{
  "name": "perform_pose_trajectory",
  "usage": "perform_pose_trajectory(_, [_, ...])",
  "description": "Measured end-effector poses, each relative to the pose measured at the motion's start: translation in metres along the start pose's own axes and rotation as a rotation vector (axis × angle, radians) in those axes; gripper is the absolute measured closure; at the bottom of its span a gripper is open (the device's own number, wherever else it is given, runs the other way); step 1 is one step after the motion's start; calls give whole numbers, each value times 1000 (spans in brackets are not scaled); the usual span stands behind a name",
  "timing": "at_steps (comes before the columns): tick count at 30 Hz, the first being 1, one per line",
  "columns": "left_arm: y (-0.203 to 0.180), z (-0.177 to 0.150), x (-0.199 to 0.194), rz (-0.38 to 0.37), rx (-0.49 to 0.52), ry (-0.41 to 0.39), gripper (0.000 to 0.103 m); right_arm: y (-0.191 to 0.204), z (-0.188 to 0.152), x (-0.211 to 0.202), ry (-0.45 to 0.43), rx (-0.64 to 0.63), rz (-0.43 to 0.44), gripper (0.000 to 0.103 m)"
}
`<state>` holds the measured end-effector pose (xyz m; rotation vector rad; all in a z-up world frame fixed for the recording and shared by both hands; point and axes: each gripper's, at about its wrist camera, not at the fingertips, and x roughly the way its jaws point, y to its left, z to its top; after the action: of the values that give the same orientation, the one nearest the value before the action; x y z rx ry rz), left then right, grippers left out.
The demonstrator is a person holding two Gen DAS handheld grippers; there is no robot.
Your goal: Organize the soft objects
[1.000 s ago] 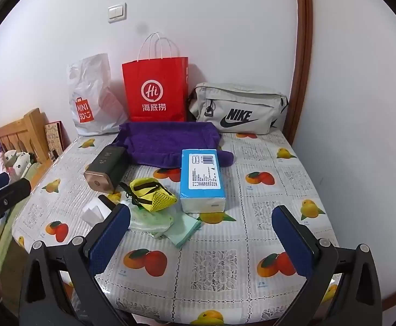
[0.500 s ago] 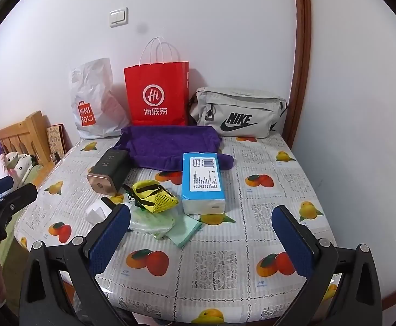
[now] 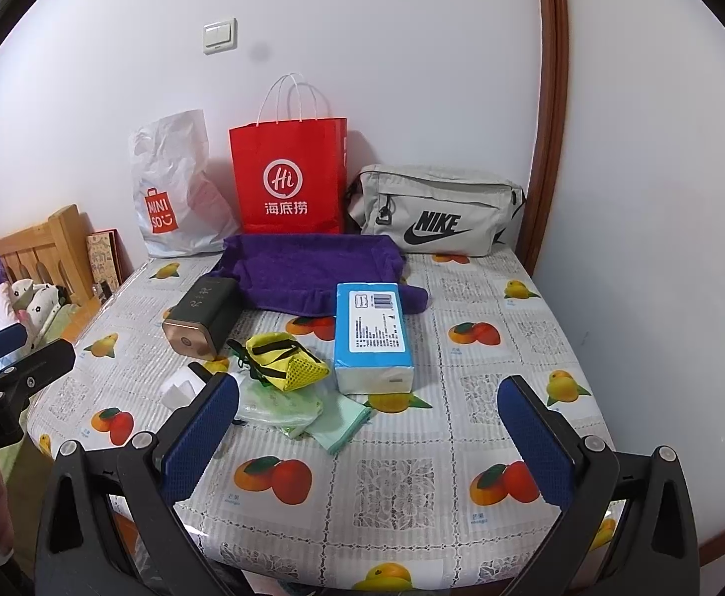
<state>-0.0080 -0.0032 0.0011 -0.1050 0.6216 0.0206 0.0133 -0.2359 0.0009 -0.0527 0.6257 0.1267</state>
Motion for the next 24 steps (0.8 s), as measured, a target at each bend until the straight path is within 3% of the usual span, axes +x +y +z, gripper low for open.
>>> perform_pose_trajectory(24, [1, -4, -2, -1, 5, -5, 0, 3, -5, 0, 2, -3, 1, 1])
